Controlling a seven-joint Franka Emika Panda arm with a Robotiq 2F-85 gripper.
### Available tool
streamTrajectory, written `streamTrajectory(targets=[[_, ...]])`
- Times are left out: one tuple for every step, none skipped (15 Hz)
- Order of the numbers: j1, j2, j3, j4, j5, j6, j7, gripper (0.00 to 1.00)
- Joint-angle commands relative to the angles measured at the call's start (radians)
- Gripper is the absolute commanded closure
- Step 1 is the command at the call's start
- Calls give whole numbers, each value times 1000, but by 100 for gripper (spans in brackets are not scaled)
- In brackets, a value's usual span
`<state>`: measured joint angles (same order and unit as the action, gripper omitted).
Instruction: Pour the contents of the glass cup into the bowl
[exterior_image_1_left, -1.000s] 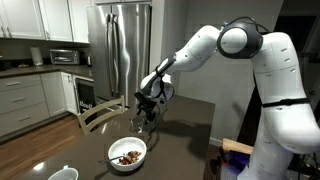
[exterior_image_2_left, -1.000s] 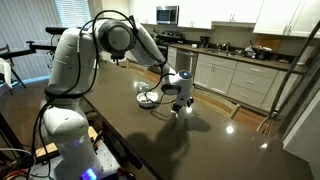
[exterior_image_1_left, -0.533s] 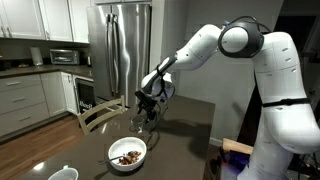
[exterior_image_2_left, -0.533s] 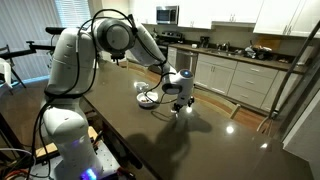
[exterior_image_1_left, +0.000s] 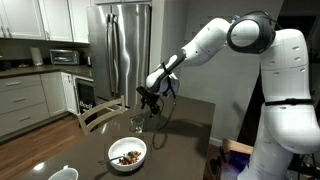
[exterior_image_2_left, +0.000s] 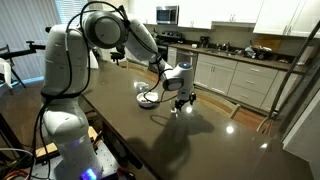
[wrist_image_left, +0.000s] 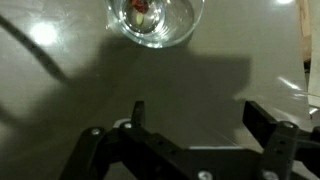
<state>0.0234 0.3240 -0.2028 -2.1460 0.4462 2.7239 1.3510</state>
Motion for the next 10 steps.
streamTrajectory(targets=[[16, -88, -12, -54, -142, 5, 73, 0], [11, -103, -3, -58, -165, 19, 60, 0], [6, -115, 2, -59, -187, 25, 50, 0], [-1, -127, 12, -60, -195, 35, 32, 0], [-8, -138, 21, -60, -197, 45, 18, 0], [-14, -152, 30, -63, -193, 56, 2, 0], [-22, -166, 45, -67, -178, 69, -33, 0], [-30, -181, 62, -73, -163, 80, -82, 0], [-44, -198, 88, -80, -131, 84, -166, 0], [-26, -145, 59, -36, -171, 56, -54, 0]])
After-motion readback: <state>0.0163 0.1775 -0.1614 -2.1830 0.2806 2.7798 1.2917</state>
